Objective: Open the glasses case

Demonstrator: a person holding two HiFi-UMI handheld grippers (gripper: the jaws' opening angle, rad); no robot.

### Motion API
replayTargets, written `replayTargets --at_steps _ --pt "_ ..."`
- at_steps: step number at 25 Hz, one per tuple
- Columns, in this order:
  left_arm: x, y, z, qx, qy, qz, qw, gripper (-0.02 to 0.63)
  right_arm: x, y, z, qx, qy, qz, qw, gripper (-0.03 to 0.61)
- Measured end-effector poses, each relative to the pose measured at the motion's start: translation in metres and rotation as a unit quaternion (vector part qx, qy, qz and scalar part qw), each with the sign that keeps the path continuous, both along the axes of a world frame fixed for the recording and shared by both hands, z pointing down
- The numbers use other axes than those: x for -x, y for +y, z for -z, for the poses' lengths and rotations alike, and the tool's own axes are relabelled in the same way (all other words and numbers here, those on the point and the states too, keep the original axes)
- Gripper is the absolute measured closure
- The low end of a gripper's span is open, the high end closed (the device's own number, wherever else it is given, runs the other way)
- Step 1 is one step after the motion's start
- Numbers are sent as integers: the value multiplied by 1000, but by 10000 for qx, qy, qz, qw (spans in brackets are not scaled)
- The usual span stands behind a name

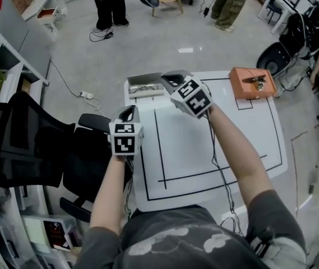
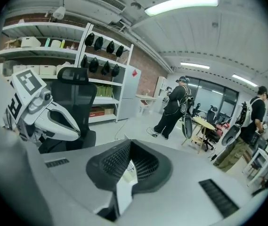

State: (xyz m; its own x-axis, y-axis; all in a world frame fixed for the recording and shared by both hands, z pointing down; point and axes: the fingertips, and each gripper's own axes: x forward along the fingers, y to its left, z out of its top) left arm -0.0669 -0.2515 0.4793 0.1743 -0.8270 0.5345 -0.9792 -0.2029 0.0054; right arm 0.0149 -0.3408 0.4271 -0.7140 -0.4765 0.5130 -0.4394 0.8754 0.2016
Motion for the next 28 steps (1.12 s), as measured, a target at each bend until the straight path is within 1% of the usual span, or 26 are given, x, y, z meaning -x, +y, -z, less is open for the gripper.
replayTargets --at_steps 4,6,8,11,14,16,19,24,28 --pt "-12 30 23 -171 -155 111 9997 612 -12 33 22 3 -360 -50 9993 578" --pt "-17 42 34 -259 -155 205 9993 612 -17 49 30 -11 -539 -15 9985 580" --pt "-24 51 44 -344 -140 226 9991 612 -24 63 34 -108 -619 5 9980 580" --pt "-34 58 52 -441 -157 153 9988 612 -38 79 38 -190 -702 -99 9973 580" --pt "-44 62 52 -473 -171 -13 9987 612 -51 93 35 -29 -834 -280 9961 580" --pt "-47 66 50 -487 -120 -114 9987 612 -56 102 30 40 -818 -376 9959 580" --pt "-40 76 44 -440 -5 -192 9988 612 -55 114 22 81 -751 -565 9955 580" --pt "-11 102 41 -368 91 -322 9988 612 -32 140 26 49 -794 -825 9934 580" --pt "8 122 44 -386 450 -380 9975 612 -15 165 33 -53 -870 -927 9919 580"
